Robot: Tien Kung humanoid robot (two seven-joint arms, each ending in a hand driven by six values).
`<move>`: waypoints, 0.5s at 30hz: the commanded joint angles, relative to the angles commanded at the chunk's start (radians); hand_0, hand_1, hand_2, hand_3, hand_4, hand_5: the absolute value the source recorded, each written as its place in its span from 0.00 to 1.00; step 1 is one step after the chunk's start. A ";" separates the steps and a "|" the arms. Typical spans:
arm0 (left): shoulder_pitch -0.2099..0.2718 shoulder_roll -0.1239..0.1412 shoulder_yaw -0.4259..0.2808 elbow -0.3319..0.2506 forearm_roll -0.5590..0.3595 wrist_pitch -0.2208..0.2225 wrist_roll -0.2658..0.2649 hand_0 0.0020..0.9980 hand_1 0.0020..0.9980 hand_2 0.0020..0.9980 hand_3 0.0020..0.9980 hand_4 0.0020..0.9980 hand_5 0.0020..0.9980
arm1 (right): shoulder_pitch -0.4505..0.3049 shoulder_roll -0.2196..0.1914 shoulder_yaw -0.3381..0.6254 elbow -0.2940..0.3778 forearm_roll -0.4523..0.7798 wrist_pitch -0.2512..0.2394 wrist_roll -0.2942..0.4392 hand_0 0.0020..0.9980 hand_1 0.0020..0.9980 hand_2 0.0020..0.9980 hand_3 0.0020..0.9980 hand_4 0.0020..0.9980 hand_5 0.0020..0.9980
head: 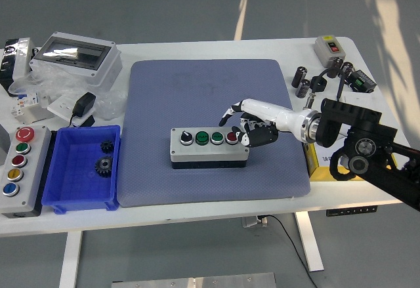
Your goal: Pick up the button,place it on the desk,press the button,press the button
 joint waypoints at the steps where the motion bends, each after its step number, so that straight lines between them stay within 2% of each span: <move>1: 0.001 -0.001 0.001 0.000 -0.001 0.001 0.001 0.63 0.56 0.54 0.60 0.59 0.16 | -0.026 0.015 0.021 -0.021 -0.022 -0.030 0.023 0.00 0.06 0.18 0.73 0.26 0.00; 5: 0.006 -0.004 0.005 0.000 -0.003 0.006 0.004 0.63 0.56 0.54 0.60 0.59 0.16 | -0.134 0.089 0.114 -0.090 -0.086 -0.171 0.130 0.00 0.06 0.18 0.73 0.26 0.00; 6: 0.007 -0.006 0.006 0.000 -0.005 0.007 0.005 0.63 0.56 0.54 0.60 0.59 0.16 | -0.171 0.114 0.147 -0.104 -0.076 -0.219 0.172 0.00 0.06 0.18 0.73 0.26 0.00; 12: 0.014 -0.014 0.005 0.000 -0.004 0.011 0.009 0.63 0.56 0.54 0.60 0.59 0.16 | -0.337 0.231 0.283 -0.193 0.087 -0.432 0.394 0.00 0.06 0.18 0.71 0.28 0.00; 13: 0.013 -0.015 0.005 0.000 -0.003 0.011 0.008 0.63 0.56 0.54 0.60 0.59 0.16 | -0.361 0.245 0.294 -0.210 0.120 -0.458 0.430 0.07 0.19 0.44 0.71 0.57 0.22; 15: 0.012 -0.017 0.005 0.000 -0.004 0.012 0.006 0.63 0.56 0.54 0.60 0.59 0.16 | -0.408 0.267 0.304 -0.240 0.186 -0.508 0.500 0.07 0.19 0.44 0.71 0.57 0.22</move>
